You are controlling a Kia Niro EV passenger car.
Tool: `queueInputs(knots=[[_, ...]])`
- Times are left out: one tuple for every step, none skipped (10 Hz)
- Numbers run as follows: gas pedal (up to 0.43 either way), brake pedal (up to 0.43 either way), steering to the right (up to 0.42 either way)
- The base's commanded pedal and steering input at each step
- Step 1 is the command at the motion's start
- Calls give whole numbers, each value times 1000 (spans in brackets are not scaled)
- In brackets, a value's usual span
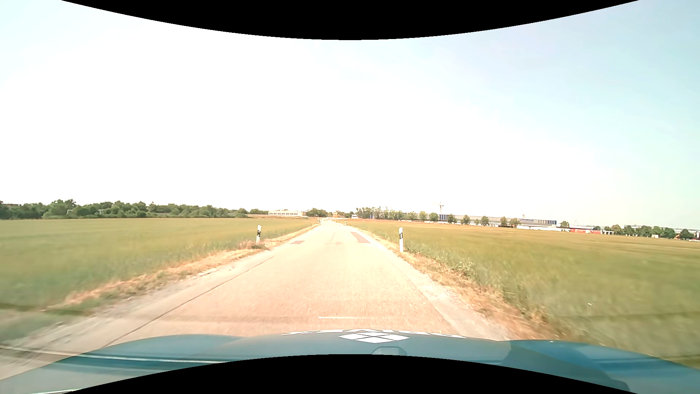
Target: Follow the waypoints while adhering to traffic rules and regulations
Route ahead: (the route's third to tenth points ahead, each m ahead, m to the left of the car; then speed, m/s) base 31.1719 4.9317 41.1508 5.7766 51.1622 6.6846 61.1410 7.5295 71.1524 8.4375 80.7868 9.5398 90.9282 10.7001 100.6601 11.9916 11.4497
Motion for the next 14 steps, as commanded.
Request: queueInputs(knots=[[157,0,-14],[150,0,-13],[150,0,-13],[138,0,-14],[150,0,-15],[157,0,-14],[157,0,-14],[157,0,-13],[157,0,-12],[157,0,-12],[157,0,-11],[157,0,-10],[157,0,-10],[157,0,-10]])
